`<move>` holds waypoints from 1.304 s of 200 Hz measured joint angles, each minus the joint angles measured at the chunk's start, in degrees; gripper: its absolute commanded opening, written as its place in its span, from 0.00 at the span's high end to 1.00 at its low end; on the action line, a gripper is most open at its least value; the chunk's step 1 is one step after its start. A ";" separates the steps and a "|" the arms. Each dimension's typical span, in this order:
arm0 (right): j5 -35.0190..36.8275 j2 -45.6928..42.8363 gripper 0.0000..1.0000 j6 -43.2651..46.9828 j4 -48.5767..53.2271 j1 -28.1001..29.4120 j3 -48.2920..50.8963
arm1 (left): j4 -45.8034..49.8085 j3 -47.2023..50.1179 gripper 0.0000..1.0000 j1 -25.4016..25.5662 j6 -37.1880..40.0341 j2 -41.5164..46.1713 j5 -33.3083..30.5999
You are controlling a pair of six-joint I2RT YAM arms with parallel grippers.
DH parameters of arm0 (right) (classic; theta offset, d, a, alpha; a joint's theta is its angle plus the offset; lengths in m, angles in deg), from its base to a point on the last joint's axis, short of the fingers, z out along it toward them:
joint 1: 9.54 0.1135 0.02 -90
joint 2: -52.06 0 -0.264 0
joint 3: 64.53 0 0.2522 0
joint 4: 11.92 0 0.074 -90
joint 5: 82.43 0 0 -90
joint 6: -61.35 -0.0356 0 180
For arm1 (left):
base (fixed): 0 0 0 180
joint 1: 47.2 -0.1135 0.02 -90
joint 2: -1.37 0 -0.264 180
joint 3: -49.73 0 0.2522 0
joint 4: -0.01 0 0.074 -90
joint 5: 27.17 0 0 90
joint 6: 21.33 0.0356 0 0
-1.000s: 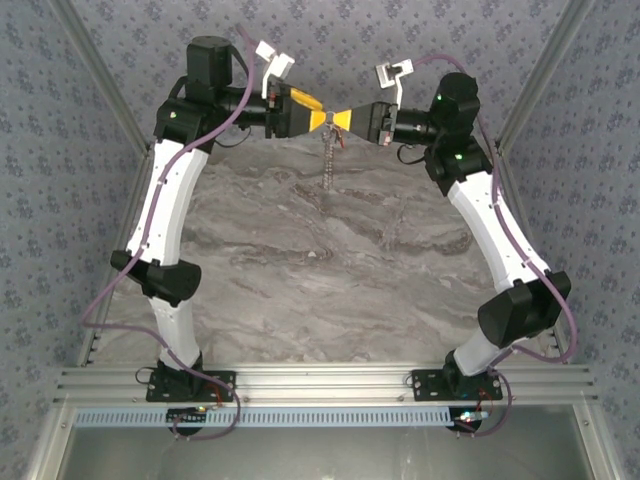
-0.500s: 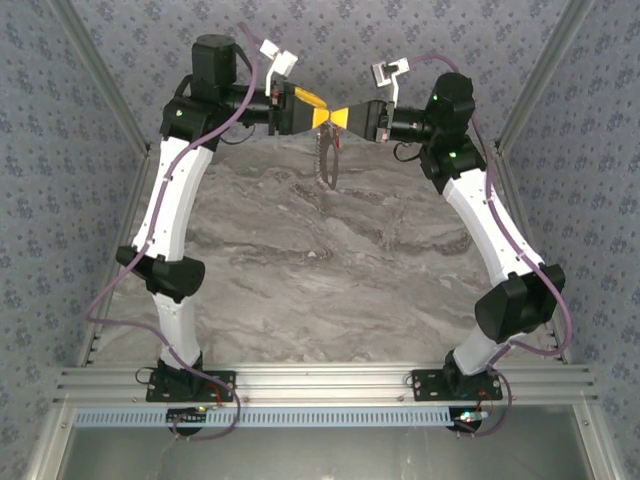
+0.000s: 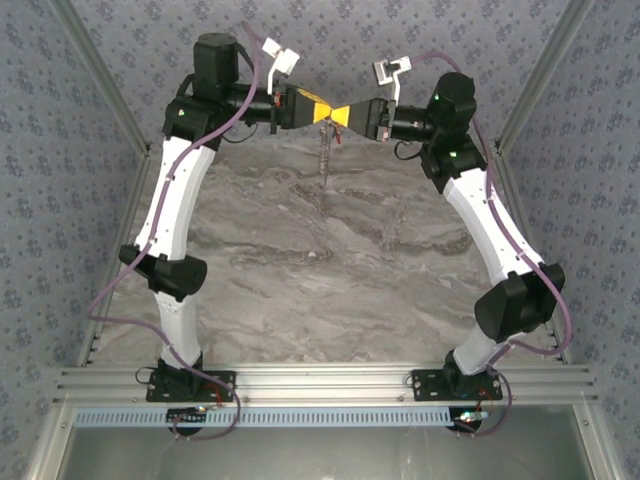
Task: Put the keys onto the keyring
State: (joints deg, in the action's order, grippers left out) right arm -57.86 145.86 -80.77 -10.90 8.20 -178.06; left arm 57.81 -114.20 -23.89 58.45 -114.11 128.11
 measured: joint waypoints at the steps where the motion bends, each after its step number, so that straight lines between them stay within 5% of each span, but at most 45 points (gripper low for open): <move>1: 0.02 0.00 0.93 0.00 0.00 -0.02 -0.02 | -0.02 -0.04 1.00 0.02 -0.02 -0.02 0.00; 24: 0.09 -0.04 0.71 -0.55 -0.20 -1.16 0.07 | -0.48 -0.52 1.00 0.61 -0.37 -0.42 -0.66; 41: 0.44 -0.74 0.64 -2.08 -2.12 -3.78 1.38 | -0.55 -1.25 1.00 1.20 -0.39 -0.57 -2.05; 77: 2.84 -3.15 0.58 -6.01 -7.08 -9.60 5.07 | -1.68 -2.71 1.00 2.16 -0.42 -0.57 -6.36; 128: 5.66 -5.66 0.50 -7.65 -10.38 -7.74 7.02 | -6.78 -2.75 1.00 3.69 -2.54 -0.57 -12.44; 212: 7.78 -5.68 0.49 -8.48 -12.85 -4.55 7.06 | -14.80 -2.75 1.00 5.64 -7.93 -0.57 -15.43; 261: 8.22 -4.90 0.63 -8.33 -13.31 -3.56 7.06 | -16.02 -2.75 1.00 5.64 -9.20 -0.57 -15.41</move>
State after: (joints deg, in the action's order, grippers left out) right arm -49.64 140.96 -89.09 -24.21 4.63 -171.00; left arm 41.78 -116.95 -18.25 49.25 -114.68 112.70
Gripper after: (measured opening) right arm 0.411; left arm 0.040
